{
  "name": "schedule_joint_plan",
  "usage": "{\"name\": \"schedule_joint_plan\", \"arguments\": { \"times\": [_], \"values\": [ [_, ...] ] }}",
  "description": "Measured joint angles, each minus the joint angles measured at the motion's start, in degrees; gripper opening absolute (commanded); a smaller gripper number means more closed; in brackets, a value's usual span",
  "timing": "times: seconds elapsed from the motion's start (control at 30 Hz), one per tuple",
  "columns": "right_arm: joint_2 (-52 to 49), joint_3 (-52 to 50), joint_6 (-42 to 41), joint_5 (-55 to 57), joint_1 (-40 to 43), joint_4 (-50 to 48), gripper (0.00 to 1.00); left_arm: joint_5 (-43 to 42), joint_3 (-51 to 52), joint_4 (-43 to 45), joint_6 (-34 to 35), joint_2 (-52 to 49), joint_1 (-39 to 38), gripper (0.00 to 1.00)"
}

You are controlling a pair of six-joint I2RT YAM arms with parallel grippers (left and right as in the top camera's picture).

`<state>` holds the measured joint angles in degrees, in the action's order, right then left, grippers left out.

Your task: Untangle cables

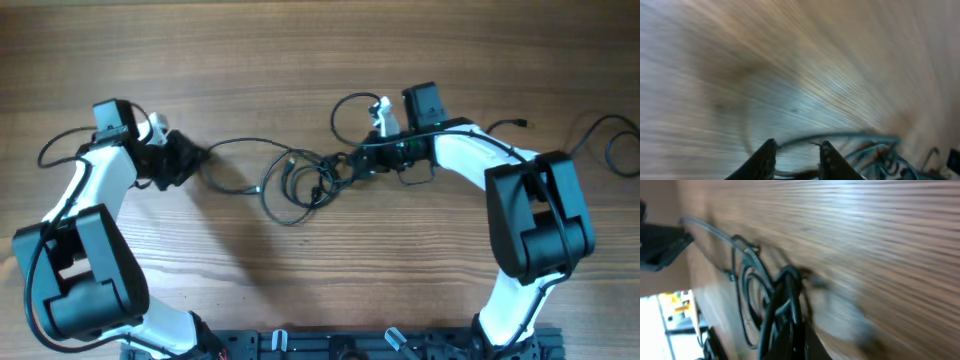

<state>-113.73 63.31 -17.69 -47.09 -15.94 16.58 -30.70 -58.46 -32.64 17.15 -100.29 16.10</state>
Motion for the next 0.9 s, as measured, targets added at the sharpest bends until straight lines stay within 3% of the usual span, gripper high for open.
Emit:
{"name": "schedule_joint_plan", "arguments": {
  "times": [0.07, 0.1, 0.13, 0.23, 0.37, 0.57, 0.67, 0.73, 0.9],
  "values": [
    [0.02, -0.04, 0.00, -1.16, -2.38, -3.21, 0.06, -3.78, 0.02, 0.85, -3.34, 0.00, -3.26, 0.54],
    [0.00, -0.04, 0.02, -1.46, -3.50, -4.52, 0.24, -4.68, 0.00, 1.22, -4.46, 0.00, -4.74, 0.54],
    [0.02, -0.04, 0.02, -1.55, -4.42, -5.20, 0.36, -5.53, 0.00, 1.84, -5.20, 0.00, -6.51, 0.54],
    [0.02, -0.04, 0.09, 2.23, -5.22, -6.23, 0.64, -6.56, 0.00, 3.19, -6.34, 0.00, -10.71, 0.54],
    [0.02, -0.07, 0.00, 8.41, -4.79, -7.56, 0.73, -6.91, 0.00, 4.61, -6.62, 0.00, -15.32, 0.54],
    [2.93, 5.09, -1.53, 11.45, -4.79, 1.31, 0.70, -6.95, 0.00, 4.85, -6.60, 0.00, -16.90, 0.52],
    [6.51, 6.60, -2.71, 11.65, -4.94, 5.31, 0.50, -6.93, 0.02, 4.87, -6.60, 0.00, -16.90, 0.52],
    [6.88, 6.64, -2.56, 11.85, -6.27, 8.61, 0.31, -6.95, 0.02, 4.87, -6.60, 0.00, -16.90, 0.51],
    [6.88, 6.64, -0.17, 18.14, -15.15, 9.11, 0.21, -6.93, 0.02, 5.09, -6.38, 0.00, -16.90, 0.50]
  ]
}}
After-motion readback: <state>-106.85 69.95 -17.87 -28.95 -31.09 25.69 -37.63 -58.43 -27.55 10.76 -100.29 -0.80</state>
